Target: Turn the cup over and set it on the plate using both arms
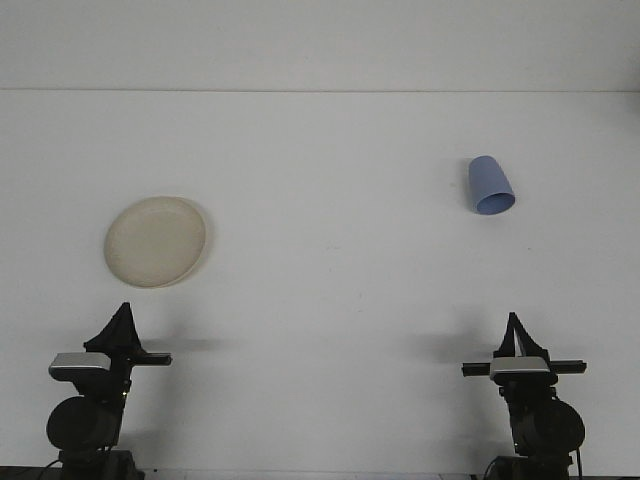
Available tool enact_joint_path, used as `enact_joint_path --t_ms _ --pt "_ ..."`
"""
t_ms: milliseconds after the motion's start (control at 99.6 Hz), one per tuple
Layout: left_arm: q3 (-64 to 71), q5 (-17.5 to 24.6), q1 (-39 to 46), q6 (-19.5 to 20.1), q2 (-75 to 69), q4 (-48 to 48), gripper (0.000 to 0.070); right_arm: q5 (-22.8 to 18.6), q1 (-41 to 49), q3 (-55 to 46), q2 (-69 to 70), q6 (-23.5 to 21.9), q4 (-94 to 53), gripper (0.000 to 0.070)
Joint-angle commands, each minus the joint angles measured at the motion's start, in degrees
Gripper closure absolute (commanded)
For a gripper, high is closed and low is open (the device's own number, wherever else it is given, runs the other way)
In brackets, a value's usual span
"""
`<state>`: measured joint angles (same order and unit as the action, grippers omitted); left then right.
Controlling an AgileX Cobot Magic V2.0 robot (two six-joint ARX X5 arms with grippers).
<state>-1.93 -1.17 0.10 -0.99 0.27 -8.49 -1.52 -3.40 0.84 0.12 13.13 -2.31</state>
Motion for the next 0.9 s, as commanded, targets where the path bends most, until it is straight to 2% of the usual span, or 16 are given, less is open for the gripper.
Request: enact_joint_path --t_ms 0,171,291,412,532,602,783,893 --pt "1.14 -0.17 -0.07 0.31 -0.09 -0.59 0.0688 0.0 0.04 -0.11 -0.07 0.2 0.63 0.07" --pt "1.14 -0.17 -0.07 0.31 -0.09 -0.59 0.0688 -0.04 0.04 -0.11 -0.07 0.13 1.7 0.07" --pt "1.14 -0.17 -0.07 0.31 -0.09 -0.59 0.0688 -0.11 0.04 -0.11 -0.07 -2.21 2.71 0.07" --pt "1.14 -0.17 -0.07 0.31 -0.09 -0.59 0.0688 -0.22 0.04 -0.11 -0.07 -10.14 2.78 0.07" --pt "1.14 -0.17 -0.07 0.31 -0.09 -0.59 0.0688 0.0 0.04 -0.11 -0.07 -24.63 3.08 0.07" --pt "1.14 -0.17 -0.07 0.31 -0.09 -0.59 0.0688 -0.04 0.04 0.09 -0.07 -29.29 4.42 0.07" --pt "1.14 -0.17 -0.07 0.31 -0.09 -0.59 0.0688 0.02 0.04 6.21 1.95 -29.68 3.98 0.07" --pt "1.14 -0.17 -0.07 0.31 -0.09 -0.59 0.0688 0.66 0.02 13.0 8.26 -27.43 3.19 0.07"
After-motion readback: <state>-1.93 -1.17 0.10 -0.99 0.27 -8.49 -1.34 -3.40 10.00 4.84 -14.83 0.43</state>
